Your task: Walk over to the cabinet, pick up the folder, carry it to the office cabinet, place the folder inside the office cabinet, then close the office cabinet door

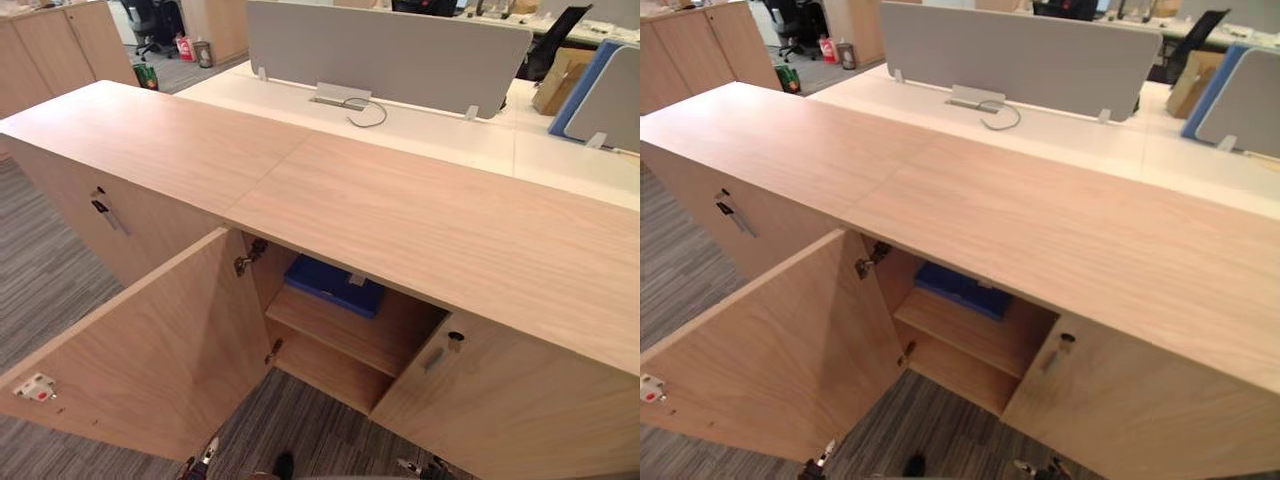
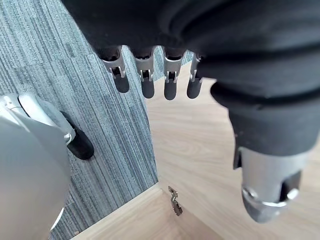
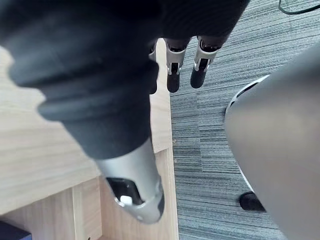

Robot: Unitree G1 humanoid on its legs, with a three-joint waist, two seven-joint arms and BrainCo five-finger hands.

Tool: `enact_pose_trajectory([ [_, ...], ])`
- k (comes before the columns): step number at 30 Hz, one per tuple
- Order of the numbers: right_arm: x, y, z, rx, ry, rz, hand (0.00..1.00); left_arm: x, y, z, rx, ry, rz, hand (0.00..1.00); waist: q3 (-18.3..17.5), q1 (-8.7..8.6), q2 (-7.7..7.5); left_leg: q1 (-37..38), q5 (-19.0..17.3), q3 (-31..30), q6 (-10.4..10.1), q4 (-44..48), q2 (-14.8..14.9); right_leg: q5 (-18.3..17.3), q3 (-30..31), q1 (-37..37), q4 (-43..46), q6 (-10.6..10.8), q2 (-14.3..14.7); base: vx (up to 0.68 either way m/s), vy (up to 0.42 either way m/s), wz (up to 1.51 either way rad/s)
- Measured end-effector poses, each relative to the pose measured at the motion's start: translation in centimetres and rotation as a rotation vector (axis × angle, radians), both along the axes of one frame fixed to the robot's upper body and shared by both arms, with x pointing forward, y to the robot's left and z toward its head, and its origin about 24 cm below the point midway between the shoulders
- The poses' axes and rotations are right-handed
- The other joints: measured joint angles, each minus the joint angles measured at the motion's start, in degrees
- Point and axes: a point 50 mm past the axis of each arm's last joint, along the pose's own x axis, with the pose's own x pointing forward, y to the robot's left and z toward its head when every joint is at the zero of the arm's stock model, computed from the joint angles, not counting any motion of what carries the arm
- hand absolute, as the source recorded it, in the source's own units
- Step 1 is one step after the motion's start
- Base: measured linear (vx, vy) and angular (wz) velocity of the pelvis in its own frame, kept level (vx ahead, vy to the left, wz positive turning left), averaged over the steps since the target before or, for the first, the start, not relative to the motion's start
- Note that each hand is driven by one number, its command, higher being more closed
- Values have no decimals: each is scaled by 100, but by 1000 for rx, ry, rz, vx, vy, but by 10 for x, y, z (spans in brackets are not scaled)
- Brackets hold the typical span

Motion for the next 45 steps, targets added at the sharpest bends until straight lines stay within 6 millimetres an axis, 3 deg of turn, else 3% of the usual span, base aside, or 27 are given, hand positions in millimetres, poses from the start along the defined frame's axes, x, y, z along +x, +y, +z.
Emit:
enact_pose_trajectory([
  [4, 3, 1, -1, 14, 3, -28, 0, 7, -4, -1, 5, 8, -63, 0, 18, 19, -13, 108, 131, -143, -163, -267, 168, 65, -139, 243, -286, -86, 196, 96, -130, 16],
  [6, 4, 1, -1, 16, 2, -34, 0, 7, -4, -1, 4, 11, -68, 0, 35, 20, 20, 100, 137, -200, -171, -270, 163, 71, -218, 298, -345, -94, 216, 49, -58, 15],
  [10, 15, 6, 0, 31, -16, -27, 0, 14, 1, 1, 12, -3, -60, 0, 233, -19, -53, -47, 30, -234, -237, 114, 80, 80, -415, 474, -334, -105, 166, 2, -24, 26],
  [12, 26, 7, 2, 32, -44, -31, 0, 16, 4, 2, 7, -17, -8, 0, 388, -60, -33, -472, -612, 794, 120, 1030, 297, 101, -541, 492, -287, -135, 173, -122, 46, 18],
  [13, 28, 5, 2, 33, -52, -52, 0, 16, 5, 2, -1, -26, 30, 0, 476, -70, -25, -817, -1080, 1618, 201, 2068, 610, 87, -607, 493, -258, -147, 182, -108, 59, 11],
  [14, 27, 3, 2, 30, -53, -64, 0, 16, 4, 1, -9, -29, 48, 0, 471, -64, 24, -948, -1228, 1891, 224, 2634, 761, 72, -621, 510, -229, -160, 182, -64, 119, 9],
  [15, 26, -2, 3, 26, -58, -91, 0, 13, 0, 0, -18, -20, 53, 0, 450, -65, 187, -994, -1446, 2263, 178, 3221, 978, 11, -624, 543, -159, -120, 208, 5, 181, 15],
  [16, 24, -6, 3, 16, -58, -98, 0, 11, -4, -2, -30, -3, 34, 0, 379, -127, 336, -936, -1623, 2336, 65, 2913, 955, -72, -665, 508, -88, -30, 238, 37, 228, 41],
  [17, 19, -1, 1, 35, -36, -106, 0, 11, 4, -1, -13, 6, 8, 0, 354, -143, 102, -758, -1373, 2289, 135, 2277, 614, -97, -674, 432, -102, -12, 11, 24, 179, 50],
  [18, 14, 3, -1, 48, -20, -111, 0, 11, 7, -1, -3, 8, 3, 0, 335, -143, -3, -629, -1154, 2284, 177, 1846, 430, -85, -659, 395, -164, -34, -69, 16, 96, 71],
  [20, 6, 1, -3, 61, 2, -171, 0, 9, 7, -2, -7, 29, -21, 0, 305, -216, -19, -243, -502, 2066, 357, 634, -27, -6, -501, 406, -373, -156, -142, 9, 31, 75],
  [23, 3, -1, -4, 58, 8, -174, 0, -1, 7, -5, -34, 47, 21, 0, 256, -214, 32, 257, 136, 1894, 327, -510, -194, 0, -556, 456, -456, -152, -182, 38, 43, 30],
  [37, 7, 2, -5, 70, 27, -114, 0, -3, 5, -7, -91, 42, 53, 0, 279, -233, -21, 488, 128, 1777, 226, -515, -137, 22, -717, 897, -688, -113, -30, 20, -47, 7],
  [45, 8, 1, -4, 64, 26, -103, 0, -5, 18, -5, -17, 76, -14, 0, 378, -245, -10, 495, 96, 1778, 180, -515, -127, 21, -717, 923, -718, -114, -17, 0, 0, 0],
])
